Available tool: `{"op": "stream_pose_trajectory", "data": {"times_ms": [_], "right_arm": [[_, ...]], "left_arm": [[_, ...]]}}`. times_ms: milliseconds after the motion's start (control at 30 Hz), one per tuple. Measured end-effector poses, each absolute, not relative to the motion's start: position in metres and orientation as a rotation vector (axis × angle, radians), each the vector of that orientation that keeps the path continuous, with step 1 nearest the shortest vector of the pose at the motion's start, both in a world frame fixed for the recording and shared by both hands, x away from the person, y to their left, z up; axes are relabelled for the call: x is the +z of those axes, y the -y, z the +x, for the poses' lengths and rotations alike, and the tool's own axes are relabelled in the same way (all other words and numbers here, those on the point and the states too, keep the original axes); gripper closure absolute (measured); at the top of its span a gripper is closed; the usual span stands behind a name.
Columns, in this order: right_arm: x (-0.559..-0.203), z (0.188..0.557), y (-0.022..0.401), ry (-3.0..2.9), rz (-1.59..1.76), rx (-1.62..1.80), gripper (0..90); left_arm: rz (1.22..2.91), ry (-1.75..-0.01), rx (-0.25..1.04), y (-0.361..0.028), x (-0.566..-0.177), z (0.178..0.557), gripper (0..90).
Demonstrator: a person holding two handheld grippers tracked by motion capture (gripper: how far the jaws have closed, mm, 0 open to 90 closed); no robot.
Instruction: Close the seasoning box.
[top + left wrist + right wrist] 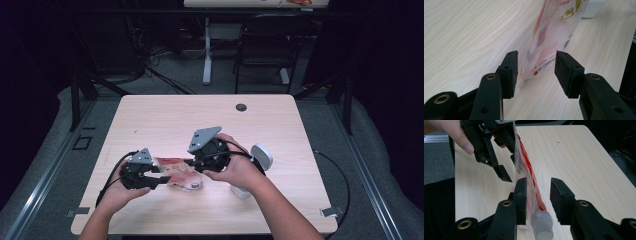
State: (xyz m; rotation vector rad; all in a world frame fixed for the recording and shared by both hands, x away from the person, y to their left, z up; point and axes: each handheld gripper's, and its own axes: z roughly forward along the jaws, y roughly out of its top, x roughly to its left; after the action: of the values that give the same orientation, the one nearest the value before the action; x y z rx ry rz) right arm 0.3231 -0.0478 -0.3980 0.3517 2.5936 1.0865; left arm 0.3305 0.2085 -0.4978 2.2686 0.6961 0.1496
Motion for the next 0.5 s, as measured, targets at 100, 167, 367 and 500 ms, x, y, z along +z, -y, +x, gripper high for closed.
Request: {"op": "stream_pose_trajectory", "data": {"times_ms": [100,167,367,500], "right_arm": [[-0.3965,0.3228,0.0473,-2.589,0.343,1.097,66.3],[-0.3961,0.3225,0.0472,-2.586,0.349,1.105,66.2],[-0.3939,0.3211,0.0478,-2.580,0.362,1.123,64.0],[-0.3927,0.3206,0.0489,-2.579,0.365,1.129,63.9]], "left_arm": [[2.267,-0.709,0.159,-0.2116,-0.4979,0.3303,53.5],[2.264,-0.715,0.161,-0.2128,-0.4978,0.3301,53.5],[2.252,-0.720,0.166,-0.2152,-0.4947,0.3299,52.9],[2.252,-0.717,0.167,-0.2154,-0.4934,0.3295,52.6]]}}
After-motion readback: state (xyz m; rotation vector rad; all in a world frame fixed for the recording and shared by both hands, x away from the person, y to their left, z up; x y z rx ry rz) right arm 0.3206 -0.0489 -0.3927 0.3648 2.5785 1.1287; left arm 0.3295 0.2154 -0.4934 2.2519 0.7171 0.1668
